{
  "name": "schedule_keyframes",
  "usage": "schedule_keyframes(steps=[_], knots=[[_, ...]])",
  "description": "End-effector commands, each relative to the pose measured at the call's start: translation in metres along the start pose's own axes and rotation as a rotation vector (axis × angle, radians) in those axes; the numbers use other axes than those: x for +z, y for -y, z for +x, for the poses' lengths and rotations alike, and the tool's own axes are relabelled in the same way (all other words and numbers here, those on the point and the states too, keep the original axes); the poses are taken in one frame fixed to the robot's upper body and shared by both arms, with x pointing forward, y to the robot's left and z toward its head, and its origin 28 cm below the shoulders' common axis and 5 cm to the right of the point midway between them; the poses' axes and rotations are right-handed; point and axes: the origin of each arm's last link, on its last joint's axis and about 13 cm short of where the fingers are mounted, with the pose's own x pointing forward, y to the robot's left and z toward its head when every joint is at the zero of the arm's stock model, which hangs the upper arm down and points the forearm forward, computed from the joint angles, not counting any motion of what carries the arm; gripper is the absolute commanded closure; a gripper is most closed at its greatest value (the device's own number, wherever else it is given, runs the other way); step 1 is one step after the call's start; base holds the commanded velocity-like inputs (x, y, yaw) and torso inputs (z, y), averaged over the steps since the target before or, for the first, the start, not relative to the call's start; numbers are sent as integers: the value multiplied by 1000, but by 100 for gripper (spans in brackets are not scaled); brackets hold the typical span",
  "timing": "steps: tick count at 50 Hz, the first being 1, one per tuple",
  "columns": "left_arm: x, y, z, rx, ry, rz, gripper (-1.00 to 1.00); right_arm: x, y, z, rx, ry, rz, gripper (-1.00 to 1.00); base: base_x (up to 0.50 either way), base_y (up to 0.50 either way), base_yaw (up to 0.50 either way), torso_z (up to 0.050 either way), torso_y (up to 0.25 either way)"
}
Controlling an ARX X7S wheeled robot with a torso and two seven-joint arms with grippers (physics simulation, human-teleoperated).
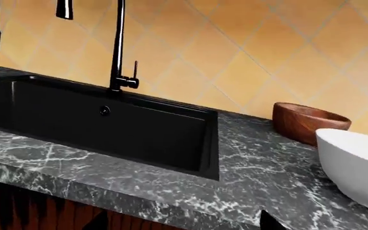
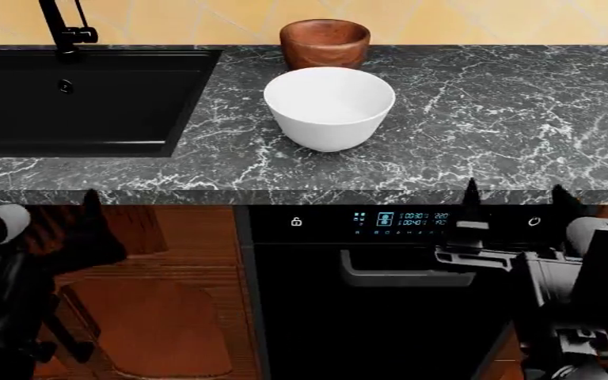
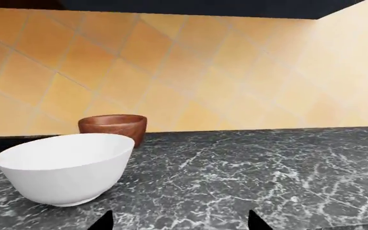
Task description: Stack the bowls in the sink.
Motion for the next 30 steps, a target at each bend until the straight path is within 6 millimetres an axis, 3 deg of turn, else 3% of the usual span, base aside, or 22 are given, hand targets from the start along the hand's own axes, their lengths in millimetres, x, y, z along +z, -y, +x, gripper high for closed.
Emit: schedule_keyframes(steps=[1,6,12,23,30], knots=[[116,-11,-14,0,83,180,-100,86,8,3,-37,55,-200,-100,0,0,0,0,0],[163,-8,-9,37,91,352,-100,117,7,18,-88,57,-262,-100,0,0,0,0,0],[197,5,-8,58,55,450,-100,134,0,30,-108,30,-287,-100,0,0,0,0,0],[214,18,-1,65,-57,705,-100,153,-7,40,-135,-14,-356,-100,0,0,0,0,0],[213,18,1,53,-79,745,-100,156,-5,41,-149,-20,-336,-100,0,0,0,0,0]])
